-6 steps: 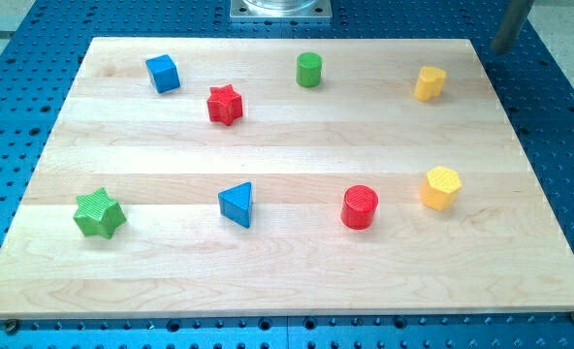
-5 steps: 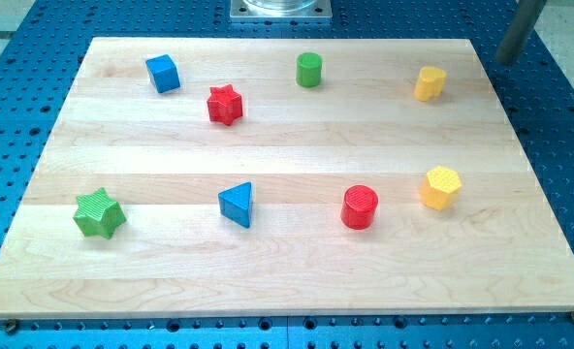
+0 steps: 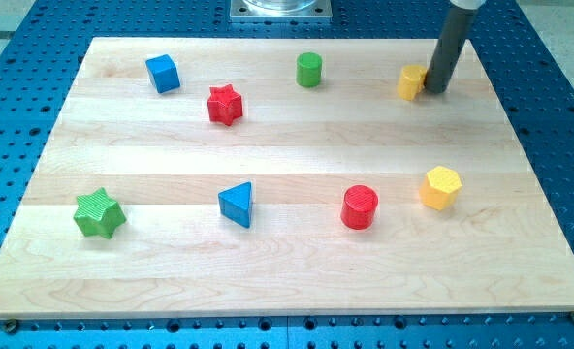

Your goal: Slide the green circle towards the yellow heart

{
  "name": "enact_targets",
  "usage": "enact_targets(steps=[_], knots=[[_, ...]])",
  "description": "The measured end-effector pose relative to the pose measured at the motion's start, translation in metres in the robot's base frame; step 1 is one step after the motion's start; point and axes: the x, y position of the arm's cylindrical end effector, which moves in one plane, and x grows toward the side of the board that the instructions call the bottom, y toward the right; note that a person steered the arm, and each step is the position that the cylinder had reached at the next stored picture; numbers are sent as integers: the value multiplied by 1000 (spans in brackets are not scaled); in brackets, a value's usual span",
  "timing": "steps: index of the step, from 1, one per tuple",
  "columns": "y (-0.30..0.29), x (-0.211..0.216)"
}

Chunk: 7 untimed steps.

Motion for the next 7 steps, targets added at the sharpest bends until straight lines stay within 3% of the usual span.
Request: enact_targets(steps=[3,4,5,6,7], knots=[[-84,-39],[-123,-69],[-162,-37],[-155,-17],[-83,-13]])
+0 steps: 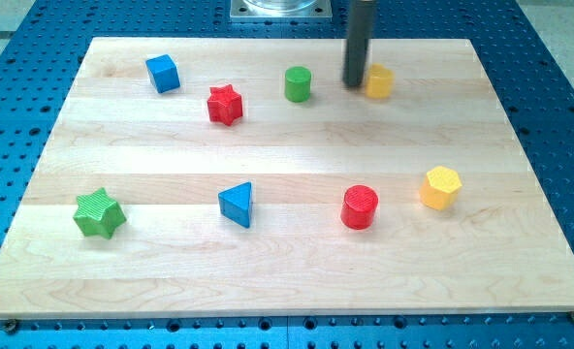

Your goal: Slide the green circle towards the yellow heart

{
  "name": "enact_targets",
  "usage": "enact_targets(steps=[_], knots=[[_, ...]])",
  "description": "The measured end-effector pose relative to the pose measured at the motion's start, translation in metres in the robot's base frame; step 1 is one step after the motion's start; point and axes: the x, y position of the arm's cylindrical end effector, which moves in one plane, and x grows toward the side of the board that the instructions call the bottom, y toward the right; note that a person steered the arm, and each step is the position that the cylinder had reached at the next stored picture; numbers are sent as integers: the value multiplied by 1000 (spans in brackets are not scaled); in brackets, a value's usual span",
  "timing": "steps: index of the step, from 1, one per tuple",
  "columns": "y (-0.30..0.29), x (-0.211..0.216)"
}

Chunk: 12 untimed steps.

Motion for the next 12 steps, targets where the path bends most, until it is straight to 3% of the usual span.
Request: enact_targets(steps=[1,2,3,4,5,7,8,9,10,11,12], knots=[[51,1],[-10,62],[-115,87],[-226,47],[-195,2],[-98,5],[-86,5],[-122,61],[-59,53],[-45,25],[-87,11]])
